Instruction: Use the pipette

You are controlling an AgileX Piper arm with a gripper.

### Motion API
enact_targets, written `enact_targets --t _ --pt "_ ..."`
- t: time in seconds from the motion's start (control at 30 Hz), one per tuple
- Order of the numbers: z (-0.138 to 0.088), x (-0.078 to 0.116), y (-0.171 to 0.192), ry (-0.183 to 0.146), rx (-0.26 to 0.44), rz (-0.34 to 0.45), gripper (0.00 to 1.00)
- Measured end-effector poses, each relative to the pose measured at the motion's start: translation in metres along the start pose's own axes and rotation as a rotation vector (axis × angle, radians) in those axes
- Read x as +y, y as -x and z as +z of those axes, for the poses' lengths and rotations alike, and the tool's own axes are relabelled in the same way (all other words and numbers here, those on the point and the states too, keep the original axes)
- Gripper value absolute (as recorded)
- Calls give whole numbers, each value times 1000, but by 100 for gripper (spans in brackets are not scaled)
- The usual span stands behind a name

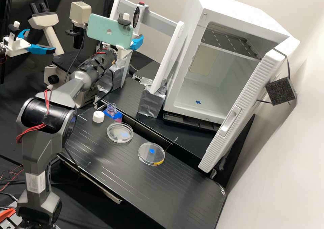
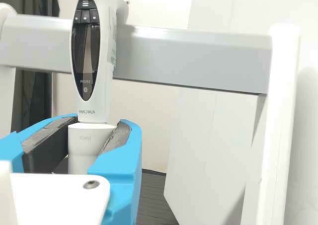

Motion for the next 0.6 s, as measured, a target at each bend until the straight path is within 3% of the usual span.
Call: enact_targets --t 0.47,0.6 --pt "-3 18 11 -26 12 132 0" --pt "2 23 28 -59 7 183 0"
